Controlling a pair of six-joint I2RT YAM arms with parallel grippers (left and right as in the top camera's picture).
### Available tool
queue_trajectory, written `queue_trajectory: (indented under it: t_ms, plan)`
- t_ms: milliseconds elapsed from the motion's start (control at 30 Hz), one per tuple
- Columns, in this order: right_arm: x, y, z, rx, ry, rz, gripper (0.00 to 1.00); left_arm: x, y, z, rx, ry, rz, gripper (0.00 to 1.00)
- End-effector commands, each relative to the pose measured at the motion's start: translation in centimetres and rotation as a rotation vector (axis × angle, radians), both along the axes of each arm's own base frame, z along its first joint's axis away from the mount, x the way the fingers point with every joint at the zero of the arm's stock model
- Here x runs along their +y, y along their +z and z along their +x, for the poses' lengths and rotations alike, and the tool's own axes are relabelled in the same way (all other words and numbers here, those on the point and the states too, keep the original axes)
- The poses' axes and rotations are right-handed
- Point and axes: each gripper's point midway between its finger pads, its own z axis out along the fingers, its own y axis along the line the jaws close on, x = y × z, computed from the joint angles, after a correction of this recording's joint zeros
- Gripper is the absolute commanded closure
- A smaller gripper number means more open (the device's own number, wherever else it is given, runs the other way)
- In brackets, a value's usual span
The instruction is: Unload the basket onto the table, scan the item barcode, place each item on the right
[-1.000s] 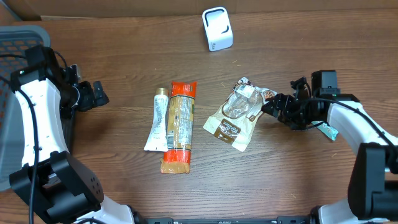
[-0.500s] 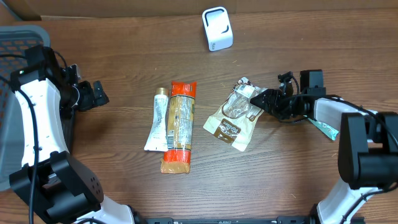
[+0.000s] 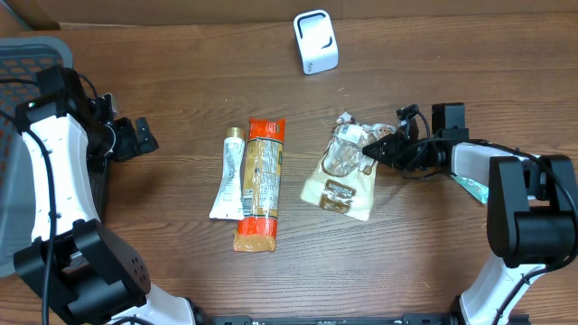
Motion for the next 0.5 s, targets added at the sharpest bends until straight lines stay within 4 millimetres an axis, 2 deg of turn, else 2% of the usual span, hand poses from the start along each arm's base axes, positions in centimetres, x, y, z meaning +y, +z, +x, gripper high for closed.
queue_trajectory:
  t_ms: [0, 33, 167, 300, 467]
  plan:
    - [0.4, 1.3, -0.4, -0.031, 0.054, 0.098, 0.93, 0.3, 0.1, 0.2, -0.006, 0.022, -0.004, 0.0]
    - [0.5, 2.0, -0.5, -0.037, 0.066, 0.136, 0.96, 0.3, 0.1, 0.2, -0.006, 0.022, -0.004, 0.01]
    - [0.6, 4.7, -0.9, -0.042, 0.095, 0.242, 0.96, 0.3, 0.1, 0.2, -0.006, 0.022, -0.004, 0.0]
    - [1.0, 6.9, -1.3, -0.024, 0.103, 0.243, 0.96, 0.3, 0.1, 0.2, -0.006, 0.022, -0.004, 0.0]
    - [2.0, 11.5, -1.9, -0.067, 0.138, 0.24, 0.96, 0.3, 0.1, 0.2, -0.006, 0.022, -0.004, 0.0]
